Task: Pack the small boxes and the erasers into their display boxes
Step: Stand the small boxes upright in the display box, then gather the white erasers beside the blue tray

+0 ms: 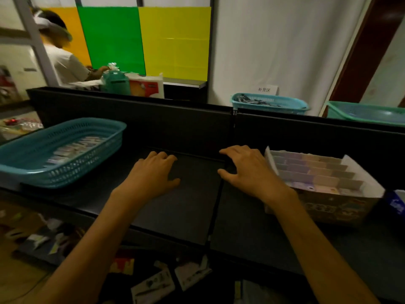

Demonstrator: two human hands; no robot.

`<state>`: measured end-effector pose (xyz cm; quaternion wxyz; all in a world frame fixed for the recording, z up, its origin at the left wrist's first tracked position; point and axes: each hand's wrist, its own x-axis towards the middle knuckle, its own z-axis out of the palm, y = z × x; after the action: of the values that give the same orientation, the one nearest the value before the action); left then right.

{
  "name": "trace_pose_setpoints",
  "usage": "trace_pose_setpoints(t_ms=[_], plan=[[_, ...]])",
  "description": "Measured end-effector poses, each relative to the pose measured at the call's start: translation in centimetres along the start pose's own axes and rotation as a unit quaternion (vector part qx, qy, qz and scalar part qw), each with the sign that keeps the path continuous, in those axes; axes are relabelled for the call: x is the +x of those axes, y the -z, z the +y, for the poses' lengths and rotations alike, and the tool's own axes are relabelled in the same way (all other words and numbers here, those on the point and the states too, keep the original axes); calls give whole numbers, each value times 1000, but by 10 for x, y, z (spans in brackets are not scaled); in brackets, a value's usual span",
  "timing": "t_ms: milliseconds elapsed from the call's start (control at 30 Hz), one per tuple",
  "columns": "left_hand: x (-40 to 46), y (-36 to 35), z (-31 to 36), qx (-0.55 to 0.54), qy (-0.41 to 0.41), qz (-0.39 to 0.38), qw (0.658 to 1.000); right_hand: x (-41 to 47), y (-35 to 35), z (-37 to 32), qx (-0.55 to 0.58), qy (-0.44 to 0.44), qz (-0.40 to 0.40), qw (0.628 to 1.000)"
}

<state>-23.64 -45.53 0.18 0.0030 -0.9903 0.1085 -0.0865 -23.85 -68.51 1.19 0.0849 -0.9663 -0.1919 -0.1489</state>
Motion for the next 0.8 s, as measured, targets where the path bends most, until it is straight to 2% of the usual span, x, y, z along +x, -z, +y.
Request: trace_pose_setpoints(t_ms=[233, 367, 567, 800], plan=[[-45, -4, -116, -14, 9, -21, 1000, 27, -42, -100, 10, 5, -29, 999], [-57, 7, -174, -47, 30, 1, 998, 54, -54, -146, 18, 12, -35, 999], [-51, 10, -268, -74, 85, 27, 993, 115, -82, -204, 31, 44, -38, 998], [-11, -4, -362, -61, 99, 16, 993, 204, -118, -261, 59, 71, 0, 996]])
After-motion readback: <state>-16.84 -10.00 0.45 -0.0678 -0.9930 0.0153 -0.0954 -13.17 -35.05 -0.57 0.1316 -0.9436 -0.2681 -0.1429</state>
